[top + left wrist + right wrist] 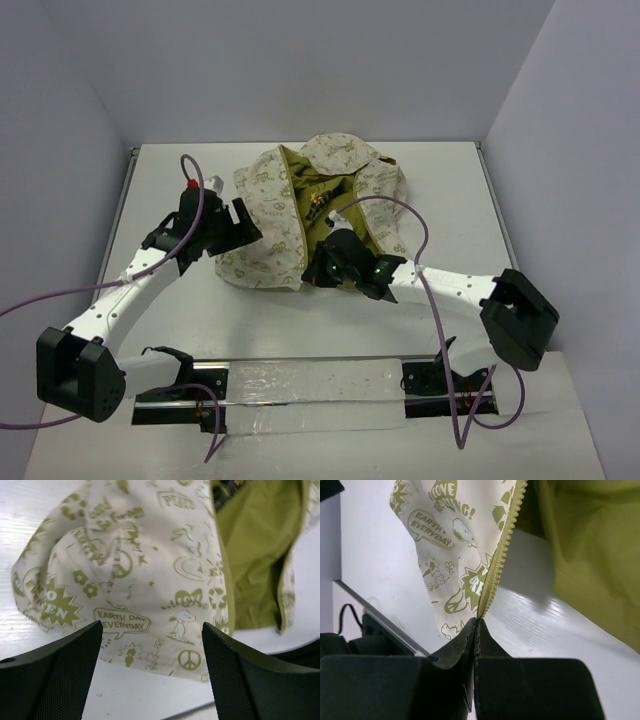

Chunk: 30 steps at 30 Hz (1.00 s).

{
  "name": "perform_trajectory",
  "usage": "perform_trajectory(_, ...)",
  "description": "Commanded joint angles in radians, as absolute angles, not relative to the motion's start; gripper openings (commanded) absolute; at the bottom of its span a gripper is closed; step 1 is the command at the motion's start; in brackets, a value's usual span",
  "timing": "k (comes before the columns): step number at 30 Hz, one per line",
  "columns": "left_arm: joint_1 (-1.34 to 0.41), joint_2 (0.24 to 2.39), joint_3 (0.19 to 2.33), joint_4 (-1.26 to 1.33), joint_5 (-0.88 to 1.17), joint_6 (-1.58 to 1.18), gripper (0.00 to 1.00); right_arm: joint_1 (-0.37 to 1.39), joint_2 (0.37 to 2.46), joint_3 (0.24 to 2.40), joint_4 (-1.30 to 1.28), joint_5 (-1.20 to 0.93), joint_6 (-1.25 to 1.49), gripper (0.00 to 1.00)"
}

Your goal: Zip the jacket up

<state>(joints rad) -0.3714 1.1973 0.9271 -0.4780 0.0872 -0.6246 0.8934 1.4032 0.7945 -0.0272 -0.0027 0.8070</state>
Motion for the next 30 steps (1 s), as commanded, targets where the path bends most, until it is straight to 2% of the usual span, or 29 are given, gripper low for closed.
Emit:
perform_trajectory(1,-0.379,1.189,0.886,-0.383,0.422,-0.579,0.85,0.882,1.328,0.778,-0.094,0.034,0.726,0.0)
perform_trajectory(4,-0.412,1.174,0.807,-0.255,0.542,-0.631,0.84,0.877,1.319,0.791,-0.103,0.031,0.701,0.0)
perform_trajectory(8,-0.454,1.174,0.756,-0.146,0.567,-0.648,0.8,0.876,1.3,0.836,-0.139,0.03,0.678,0.0)
perform_trajectory(16,-0.576,1.208,0.765,-0.121,0.538,-0.632,0.78,0.876,1.317,0.908,-0.192,0.025,0.657,0.0)
perform_trajectory(24,-0.589,1.234,0.727,-0.059,0.509,-0.623,0.66,0.876,1.331,0.952,-0.177,-0.058,0.678,0.0)
perform_trajectory(25,-0.589,1.233,0.722,-0.043,0.513,-0.63,0.63,0.876,1.335,0.957,-0.18,-0.058,0.678,0.0)
perform_trajectory(26,-0.59,1.232,0.717,-0.029,0.516,-0.628,0.56,0.876,1.337,0.96,-0.181,-0.056,0.678,0.0)
perform_trajectory(30,-0.594,1.226,0.701,-0.013,0.505,-0.623,0.49,0.878,1.339,0.969,-0.19,-0.052,0.668,0.0)
